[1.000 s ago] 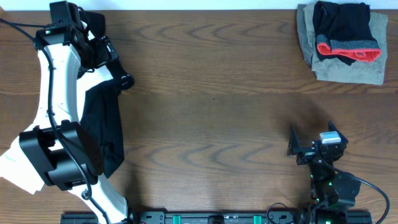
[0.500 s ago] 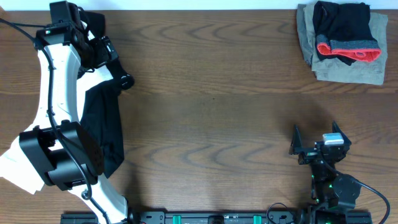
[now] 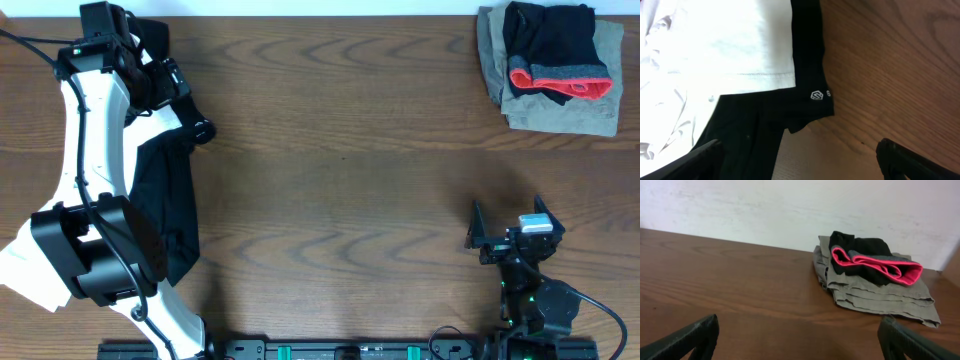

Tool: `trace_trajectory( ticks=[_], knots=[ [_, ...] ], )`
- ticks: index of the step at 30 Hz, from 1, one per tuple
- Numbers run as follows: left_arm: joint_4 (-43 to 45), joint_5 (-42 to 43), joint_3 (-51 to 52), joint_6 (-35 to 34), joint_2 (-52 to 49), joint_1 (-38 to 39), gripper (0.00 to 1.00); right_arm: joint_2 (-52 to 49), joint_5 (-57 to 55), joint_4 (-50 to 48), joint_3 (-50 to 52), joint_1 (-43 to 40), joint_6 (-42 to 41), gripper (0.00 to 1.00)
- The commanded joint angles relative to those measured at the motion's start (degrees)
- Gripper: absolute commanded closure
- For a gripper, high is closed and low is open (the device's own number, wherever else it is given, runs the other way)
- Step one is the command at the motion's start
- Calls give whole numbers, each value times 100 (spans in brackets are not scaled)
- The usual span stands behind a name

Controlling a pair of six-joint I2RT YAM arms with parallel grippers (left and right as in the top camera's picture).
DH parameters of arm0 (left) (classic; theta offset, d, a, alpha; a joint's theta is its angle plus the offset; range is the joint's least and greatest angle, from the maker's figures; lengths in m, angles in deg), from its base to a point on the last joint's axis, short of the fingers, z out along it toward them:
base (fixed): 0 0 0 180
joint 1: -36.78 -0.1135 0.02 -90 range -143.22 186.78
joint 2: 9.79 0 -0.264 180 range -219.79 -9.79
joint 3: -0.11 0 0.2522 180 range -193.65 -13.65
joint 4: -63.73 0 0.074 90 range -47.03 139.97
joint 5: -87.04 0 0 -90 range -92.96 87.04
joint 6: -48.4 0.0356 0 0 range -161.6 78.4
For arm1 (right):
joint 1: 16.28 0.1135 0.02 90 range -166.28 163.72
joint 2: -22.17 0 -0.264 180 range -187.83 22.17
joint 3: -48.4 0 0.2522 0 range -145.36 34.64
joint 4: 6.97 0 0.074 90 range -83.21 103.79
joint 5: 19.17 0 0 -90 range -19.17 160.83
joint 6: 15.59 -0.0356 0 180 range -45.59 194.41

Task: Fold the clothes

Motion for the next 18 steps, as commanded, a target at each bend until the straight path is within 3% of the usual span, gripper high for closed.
trace_trajectory(
  ticks=[1,8,12,18],
  knots=[
    [7,-70,22,-52,-66,-4,2,44,-52,28,9,55,0,1],
    [-2,-66,24,-52,11,68,2,44,-52,28,9,55,0,1],
    [682,-68,74,79,262,385,2,44,-52,28,9,55,0,1],
    [2026,-70,809,868,1056,962,2,44,-52,28,9,55,0,1]
  ],
)
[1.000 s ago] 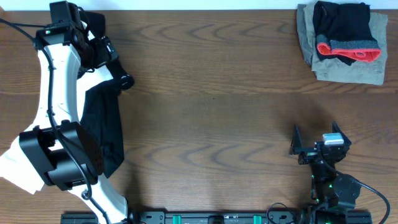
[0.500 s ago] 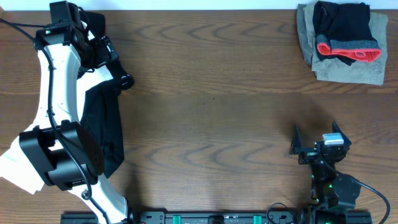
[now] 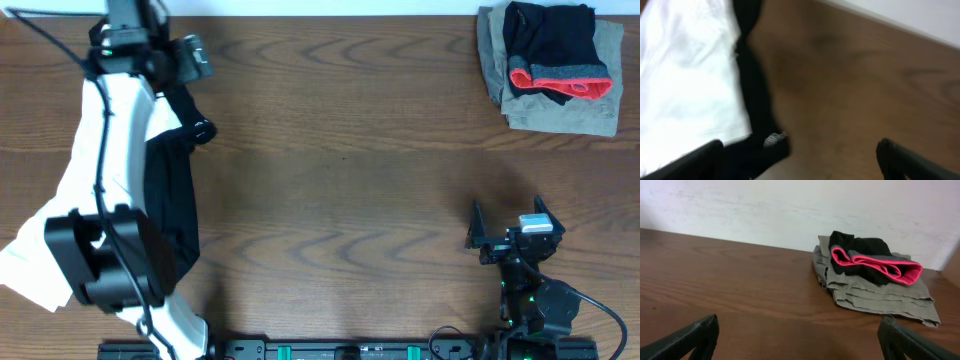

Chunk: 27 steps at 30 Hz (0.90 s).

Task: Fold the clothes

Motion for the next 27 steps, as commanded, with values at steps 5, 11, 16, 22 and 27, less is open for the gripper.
trace_trajectory(
  ticks=[5,11,16,22,27],
  knots=[
    [1294,-28,1714,516,1729,380,2,42,-44,26,9,55,0,1],
    [2111,-28,3663,518,3211,328,2,42,-44,26,9,55,0,1],
    [3250,-24,5416,516,4507,326,2,42,-44,26,9,55,0,1],
    [4778,-24,7410,516,5945,323,2,42,-44,26,9,55,0,1],
    [5512,-28,8688,516,7029,321,2,42,-44,26,9,55,0,1]
  ],
)
